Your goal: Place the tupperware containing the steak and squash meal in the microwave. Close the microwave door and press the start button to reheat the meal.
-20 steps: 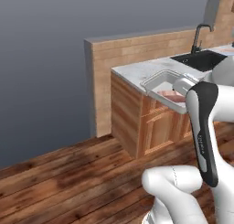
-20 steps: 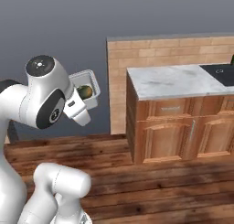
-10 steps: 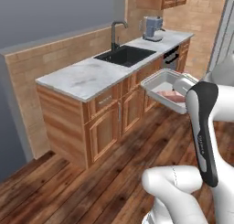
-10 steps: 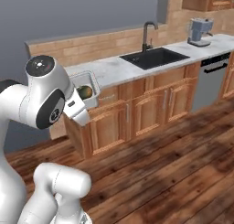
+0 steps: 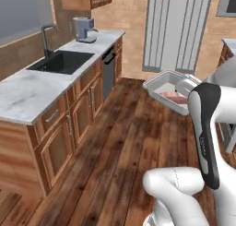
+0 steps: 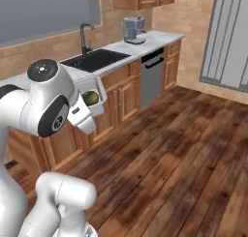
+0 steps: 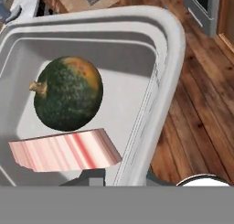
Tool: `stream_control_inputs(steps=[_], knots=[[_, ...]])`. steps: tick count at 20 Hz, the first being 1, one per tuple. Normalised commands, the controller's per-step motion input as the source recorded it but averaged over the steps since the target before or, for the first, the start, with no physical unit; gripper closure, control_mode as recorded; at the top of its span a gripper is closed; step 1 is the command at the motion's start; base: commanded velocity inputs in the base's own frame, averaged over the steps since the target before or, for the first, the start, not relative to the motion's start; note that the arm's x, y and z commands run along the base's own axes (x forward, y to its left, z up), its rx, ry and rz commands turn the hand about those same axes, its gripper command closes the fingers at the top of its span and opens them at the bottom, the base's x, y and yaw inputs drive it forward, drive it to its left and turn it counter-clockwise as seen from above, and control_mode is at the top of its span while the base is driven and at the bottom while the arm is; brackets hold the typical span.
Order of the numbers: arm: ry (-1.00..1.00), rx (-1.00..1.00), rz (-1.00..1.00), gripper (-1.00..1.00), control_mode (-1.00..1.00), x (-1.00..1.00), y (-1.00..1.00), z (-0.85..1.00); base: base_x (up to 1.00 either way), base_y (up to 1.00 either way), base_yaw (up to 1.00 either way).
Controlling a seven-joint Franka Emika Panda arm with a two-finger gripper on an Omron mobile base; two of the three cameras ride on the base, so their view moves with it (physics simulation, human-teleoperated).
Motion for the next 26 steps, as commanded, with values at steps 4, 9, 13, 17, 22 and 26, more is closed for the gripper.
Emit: stream_control_inputs(steps=[4, 9, 13, 17, 22, 26], knots=[[0.00, 0.00, 0.00, 1.00, 1.00, 0.00, 0.00, 0.00, 0.53, 0.00, -0.53], [0.00, 0.00, 0.00, 1.00, 1.00, 0.00, 0.00, 0.00, 0.65, 0.00, -0.51], [0.00, 0.00, 0.00, 1.00, 1.00, 0.00, 0.00, 0.00, 0.71, 0.00, -0.50], [0.00, 0.00, 0.00, 1.00, 1.00, 0.00, 0.00, 0.00, 0.66, 0.00, -0.53], [0.00, 0.00, 0.00, 1.00, 1.00, 0.00, 0.00, 0.00, 0.63, 0.00, -0.52], [0.00, 0.00, 0.00, 1.00, 1.00, 0.00, 0.00, 0.00, 0.59, 0.05, -0.48]])
